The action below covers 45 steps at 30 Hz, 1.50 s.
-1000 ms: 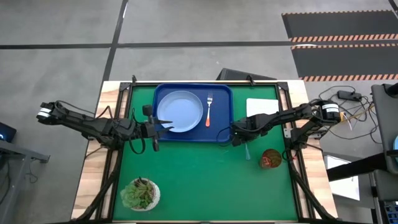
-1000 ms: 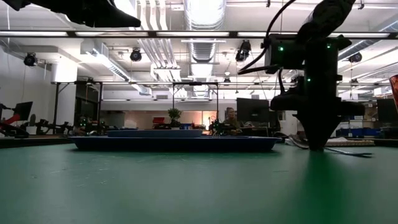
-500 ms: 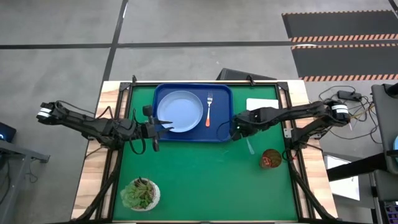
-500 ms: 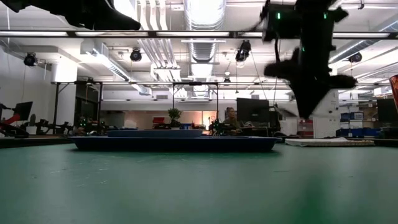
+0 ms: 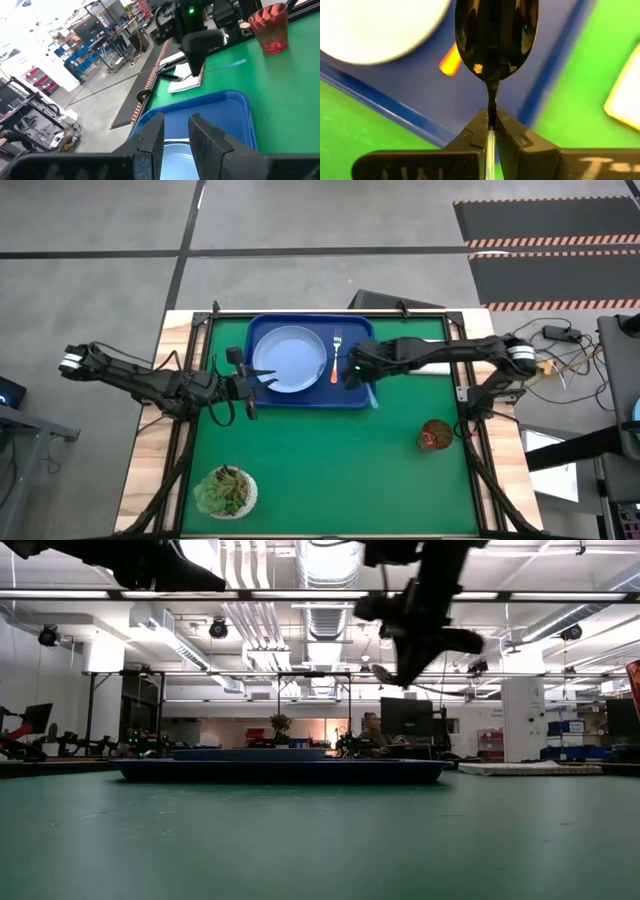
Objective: Pick and place plate/cup/fork/spoon on tray
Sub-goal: Put the blue spoon on the blue tray to the right of the orange fork
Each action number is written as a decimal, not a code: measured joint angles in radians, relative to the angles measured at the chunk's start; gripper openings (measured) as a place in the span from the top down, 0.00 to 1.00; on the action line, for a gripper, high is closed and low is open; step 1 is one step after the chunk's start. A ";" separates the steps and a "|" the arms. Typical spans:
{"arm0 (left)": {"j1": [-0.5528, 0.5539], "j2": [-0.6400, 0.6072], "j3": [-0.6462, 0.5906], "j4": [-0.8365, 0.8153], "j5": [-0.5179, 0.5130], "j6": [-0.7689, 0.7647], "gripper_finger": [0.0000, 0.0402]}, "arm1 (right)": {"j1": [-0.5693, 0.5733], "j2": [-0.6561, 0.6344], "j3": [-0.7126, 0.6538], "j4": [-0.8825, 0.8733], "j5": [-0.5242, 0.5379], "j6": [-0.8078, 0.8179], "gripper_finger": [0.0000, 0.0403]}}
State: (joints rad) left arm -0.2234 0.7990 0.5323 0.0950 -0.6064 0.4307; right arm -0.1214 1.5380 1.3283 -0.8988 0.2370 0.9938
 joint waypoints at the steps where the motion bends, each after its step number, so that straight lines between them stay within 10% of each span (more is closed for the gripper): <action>1: 0.000 0.000 0.000 0.000 -0.002 0.001 0.83 | -0.009 0.029 0.030 -0.001 0.000 -0.017 0.97; 15: 0.000 -0.032 0.002 0.001 -0.002 0.024 0.83 | -0.201 0.333 0.188 0.007 -0.146 -0.009 0.97; 45: 0.000 -0.045 0.002 0.001 -0.001 0.028 0.83 | -0.343 0.442 0.189 0.126 -0.123 0.062 0.97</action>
State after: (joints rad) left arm -0.2234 0.7540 0.5339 0.0957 -0.6079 0.4587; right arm -0.4648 1.9801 1.5173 -0.7730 0.1138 1.0554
